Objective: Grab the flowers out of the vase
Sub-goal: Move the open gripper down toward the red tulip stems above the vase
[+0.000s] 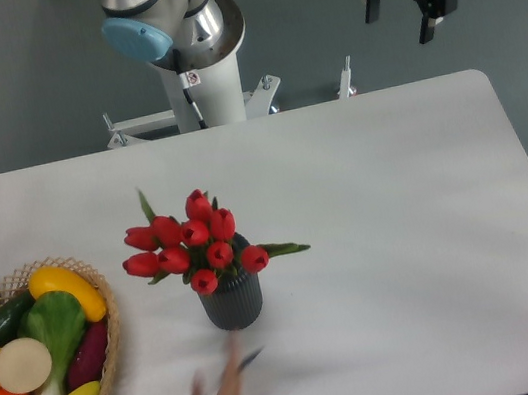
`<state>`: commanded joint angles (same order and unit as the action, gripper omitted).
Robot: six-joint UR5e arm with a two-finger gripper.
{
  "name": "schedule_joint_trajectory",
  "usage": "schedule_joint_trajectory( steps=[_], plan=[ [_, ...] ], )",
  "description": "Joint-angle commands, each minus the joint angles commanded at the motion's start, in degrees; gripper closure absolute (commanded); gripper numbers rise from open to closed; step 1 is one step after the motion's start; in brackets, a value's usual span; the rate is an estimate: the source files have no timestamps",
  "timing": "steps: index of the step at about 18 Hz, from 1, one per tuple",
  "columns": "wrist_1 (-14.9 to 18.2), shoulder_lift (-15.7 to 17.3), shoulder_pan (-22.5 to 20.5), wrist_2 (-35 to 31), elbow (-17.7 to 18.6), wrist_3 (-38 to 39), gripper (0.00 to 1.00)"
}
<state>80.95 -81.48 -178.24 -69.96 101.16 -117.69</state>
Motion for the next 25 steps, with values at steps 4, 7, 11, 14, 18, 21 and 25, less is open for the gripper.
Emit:
schedule_joint_trajectory(
  steps=[4,7,11,14,18,21,25],
  plan=[
    [0.17,0.18,0.26,4.11,0.44,1.49,0.00],
    [-0.17,1.23,0.53,7.91,2.89,10.95,0.00],
    [-2.63,1.67,2.89,12.64,5.62,20.53,0.00],
    [-7.62,0.79,5.88,18.35,7.55,31.08,0.00],
    [-21.76,-2.71,10.36,23.90,11.42,40.06,0.00],
    [-28.03,-5.18,13.62,24.08,13.62,40.25,0.00],
    [-29.18,-8.08,15.91,26.98,14.15,39.73,0.00]
  ],
)
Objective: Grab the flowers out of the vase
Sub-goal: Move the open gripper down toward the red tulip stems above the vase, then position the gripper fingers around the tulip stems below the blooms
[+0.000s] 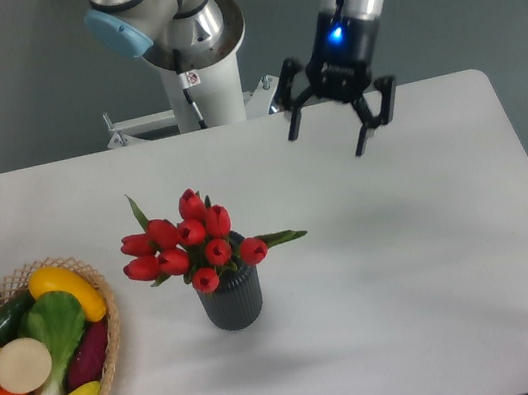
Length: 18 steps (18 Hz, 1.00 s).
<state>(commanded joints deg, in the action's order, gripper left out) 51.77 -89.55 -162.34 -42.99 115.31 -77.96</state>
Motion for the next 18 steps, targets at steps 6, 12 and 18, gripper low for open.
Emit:
schedule_joint_trajectory(
  steps=[6,12,18],
  plan=[
    [-3.51,-4.83,4.74,4.65,-0.44,-0.44,0.00],
    [-4.04,-7.21,5.72,10.80,2.10,-5.53,0.00],
    [-4.22,-8.96,7.03,13.45,1.85,-6.51,0.00]
  ],
)
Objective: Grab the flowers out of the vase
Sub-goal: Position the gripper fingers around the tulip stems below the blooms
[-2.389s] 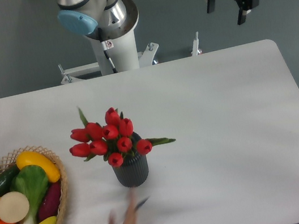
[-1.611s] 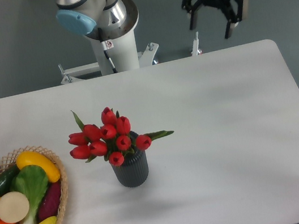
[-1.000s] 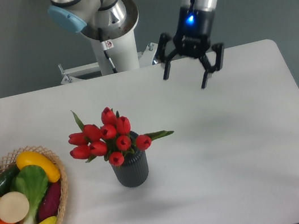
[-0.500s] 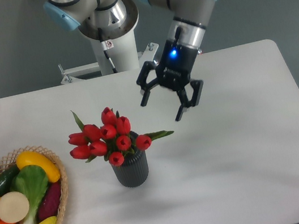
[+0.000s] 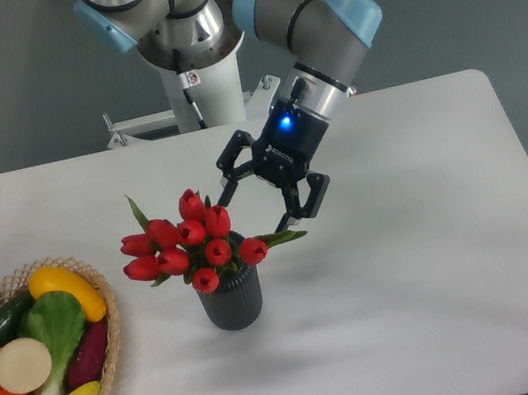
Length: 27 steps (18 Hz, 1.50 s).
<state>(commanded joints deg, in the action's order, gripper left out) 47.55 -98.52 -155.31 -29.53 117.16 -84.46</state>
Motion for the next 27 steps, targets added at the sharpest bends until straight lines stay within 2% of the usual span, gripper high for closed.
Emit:
schedule_joint_trajectory(
  steps=[16,21,23,27],
  plan=[
    [-0.88,-2.82,4.40,0.62,-1.50,-2.99,0.00],
    [-0.88,-4.84,5.81,0.79,-3.16,-2.55,0.00],
    [-1.14,-5.28,5.81,0.79,-3.34,-2.55,0.04],
    [-1.14,-5.46,5.81,0.79,-3.43,-2.55,0.20]
  ],
)
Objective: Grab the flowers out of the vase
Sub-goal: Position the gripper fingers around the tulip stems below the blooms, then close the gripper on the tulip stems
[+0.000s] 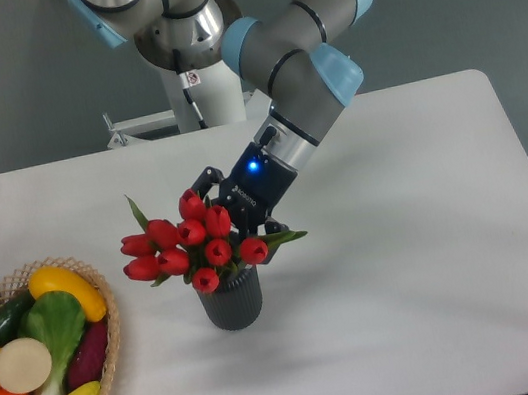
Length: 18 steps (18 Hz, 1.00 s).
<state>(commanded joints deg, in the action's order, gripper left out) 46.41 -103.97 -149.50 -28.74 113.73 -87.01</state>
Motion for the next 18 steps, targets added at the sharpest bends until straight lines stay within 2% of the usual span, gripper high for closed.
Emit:
schedule_joint_trajectory(
  steps=[1,2,5,8,10,13,16,18],
  plan=[
    [0.00,0.09,-0.09,0.09,0.00,0.09,0.23],
    [0.00,0.09,-0.09,0.09,0.00,0.09,0.29],
    [0.00,0.09,-0.26,0.17,0.00,0.17,0.30],
    [0.00,0.09,-0.53,0.18,0.26,0.18,0.39],
    [0.00,0.18,-0.79,0.18,0.26,0.18,0.41],
    [0.00,0.18,-0.97,0.26,0.35,0.26,0.54],
    [0.00,0.26,-0.97,0.26,0.44,0.70,0.57],
    [0.00,0.35,-0.97,0.26,0.44,1.40,0.63]
  ],
)
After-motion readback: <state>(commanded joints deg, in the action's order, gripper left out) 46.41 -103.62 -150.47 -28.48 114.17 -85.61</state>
